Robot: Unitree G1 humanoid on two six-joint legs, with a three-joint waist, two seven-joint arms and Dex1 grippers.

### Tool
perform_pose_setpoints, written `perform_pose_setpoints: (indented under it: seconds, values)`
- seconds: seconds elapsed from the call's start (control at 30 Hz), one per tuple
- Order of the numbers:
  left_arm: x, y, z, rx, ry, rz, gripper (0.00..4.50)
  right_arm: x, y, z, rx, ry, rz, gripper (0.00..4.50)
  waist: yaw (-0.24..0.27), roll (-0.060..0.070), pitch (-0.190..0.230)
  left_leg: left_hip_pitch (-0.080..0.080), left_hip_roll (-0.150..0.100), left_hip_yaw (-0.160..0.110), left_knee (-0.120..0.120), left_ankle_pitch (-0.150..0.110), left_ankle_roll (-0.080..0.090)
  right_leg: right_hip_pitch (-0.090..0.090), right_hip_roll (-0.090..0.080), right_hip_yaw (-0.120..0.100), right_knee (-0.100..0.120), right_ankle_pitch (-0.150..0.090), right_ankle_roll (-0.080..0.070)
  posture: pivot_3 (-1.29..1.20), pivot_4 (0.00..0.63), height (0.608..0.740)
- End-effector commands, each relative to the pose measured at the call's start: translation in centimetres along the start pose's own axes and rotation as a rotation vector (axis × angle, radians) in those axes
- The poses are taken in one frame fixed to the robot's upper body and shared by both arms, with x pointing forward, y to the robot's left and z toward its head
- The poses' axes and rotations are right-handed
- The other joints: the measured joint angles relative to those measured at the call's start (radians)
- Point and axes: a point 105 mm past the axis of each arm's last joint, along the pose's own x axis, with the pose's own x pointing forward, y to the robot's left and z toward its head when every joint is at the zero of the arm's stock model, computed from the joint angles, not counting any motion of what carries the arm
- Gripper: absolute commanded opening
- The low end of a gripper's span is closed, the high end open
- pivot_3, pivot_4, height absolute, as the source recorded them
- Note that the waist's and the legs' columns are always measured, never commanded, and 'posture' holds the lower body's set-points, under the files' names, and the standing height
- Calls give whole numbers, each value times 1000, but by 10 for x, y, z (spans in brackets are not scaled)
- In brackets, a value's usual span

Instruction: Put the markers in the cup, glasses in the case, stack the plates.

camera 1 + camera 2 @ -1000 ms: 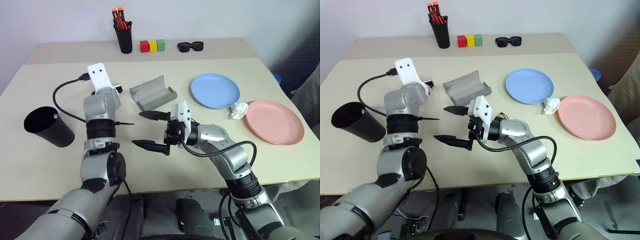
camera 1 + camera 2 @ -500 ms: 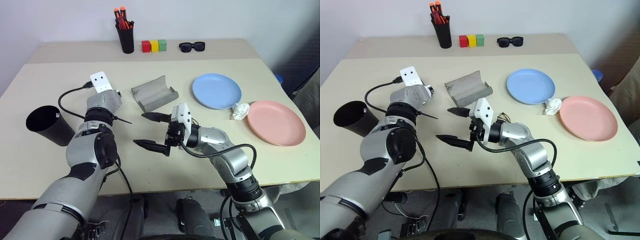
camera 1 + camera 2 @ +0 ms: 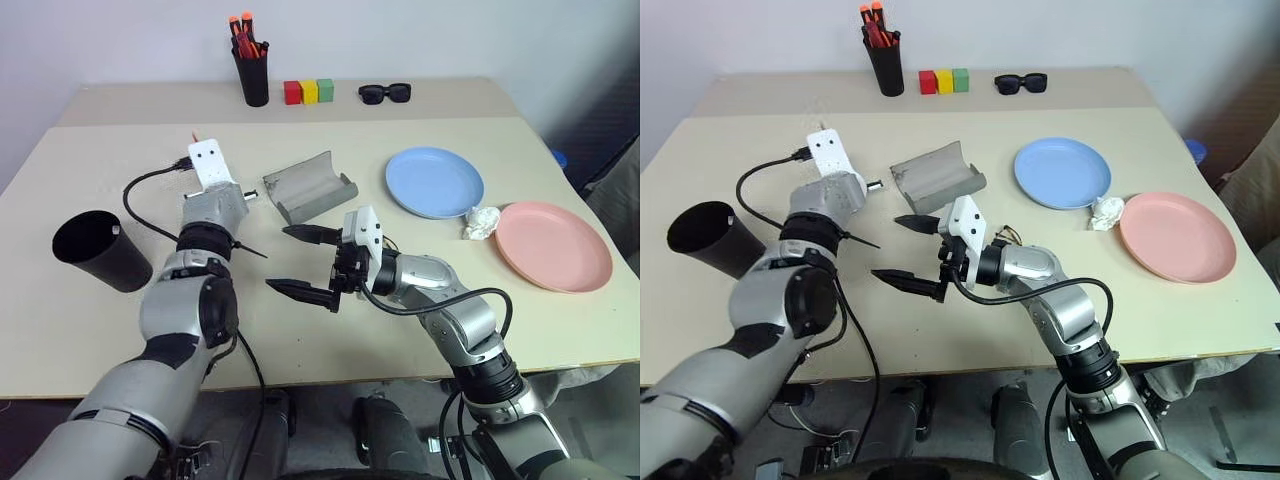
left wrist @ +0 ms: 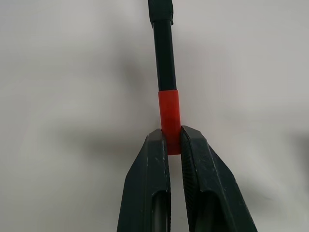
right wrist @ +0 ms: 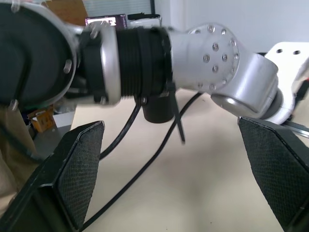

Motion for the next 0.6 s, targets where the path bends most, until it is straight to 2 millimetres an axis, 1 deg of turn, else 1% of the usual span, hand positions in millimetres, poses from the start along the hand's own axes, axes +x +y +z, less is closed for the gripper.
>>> perform_pose_setpoints:
  seconds: [0.03, 0.1, 0.2, 0.27, 0.33, 0.4, 0.47, 0.5, 0.57, 0.6]
  values:
    - [-26, -10, 10, 20, -13, -20, 43, -2, 4, 12, -40, -36, 11, 4500, -1, 0, 0, 0, 0, 0, 0, 0, 0, 0, 0, 0, 0, 0, 0, 0, 150, 740]
    - [-38, -7, 3, 10, 17, -5, 43, -3, 4, 12, -40, -34, 11, 4500, -2, 0, 0, 0, 0, 0, 0, 0, 0, 0, 0, 0, 0, 0, 0, 0, 150, 740]
    - [-74, 3, -26, -99, 190, 48, 43, -4, 4, 11, -40, -30, 13, 4500, -1, 0, 0, 0, 0, 0, 0, 0, 0, 0, 0, 1, 1, 0, 0, 0, 150, 740]
    - [-90, 8, -38, -142, 266, 77, 43, -4, 4, 11, -40, -28, 16, 4500, -6, -1, 1, 0, 0, 0, 0, 0, 0, 0, 0, 1, 1, 0, 0, 0, 150, 740]
    - [-100, 13, -45, -159, 317, 100, 43, -4, 5, 11, -38, -26, 22, 4500, -10, -1, 1, 0, 1, 0, 1, 0, 0, -1, 2, 1, 2, 0, 0, 0, 150, 740]
    - [-107, 16, -48, -159, 340, 113, 43, -4, 5, 10, -36, -25, 30, 4500, -4, -1, 1, 1, 1, -1, 0, 0, 0, -1, 2, 1, 2, 0, 0, 0, 150, 740]
    - [-108, 17, -50, -163, 353, 115, 831, -2, 6, 10, -34, -26, 39, 4500, 5, -2, 1, 1, 1, -1, 1, 0, -1, 0, 2, 1, 2, 0, 0, 0, 150, 740]
    - [-108, 18, -51, -167, 355, 115, 1053, -1, 6, 10, -33, -27, 43, 4500, 7, -2, 1, 1, 1, -1, 2, 0, -1, 0, 2, 1, 2, 0, 0, 0, 150, 740]
    - [-107, 18, -51, -169, 355, 115, 2050, 0, 6, 10, -33, -28, 47, 4500, 10, -2, 1, 1, 0, -1, 2, 0, -1, 1, 2, 1, 0, 0, -1, 0, 150, 740]
    - [-106, 18, -49, -165, 348, 108, 2473, 0, 6, 10, -33, -28, 48, 4500, 11, -2, 1, 1, 0, -1, 2, 0, -1, 1, 2, 1, 0, 0, -1, 0, 150, 740]
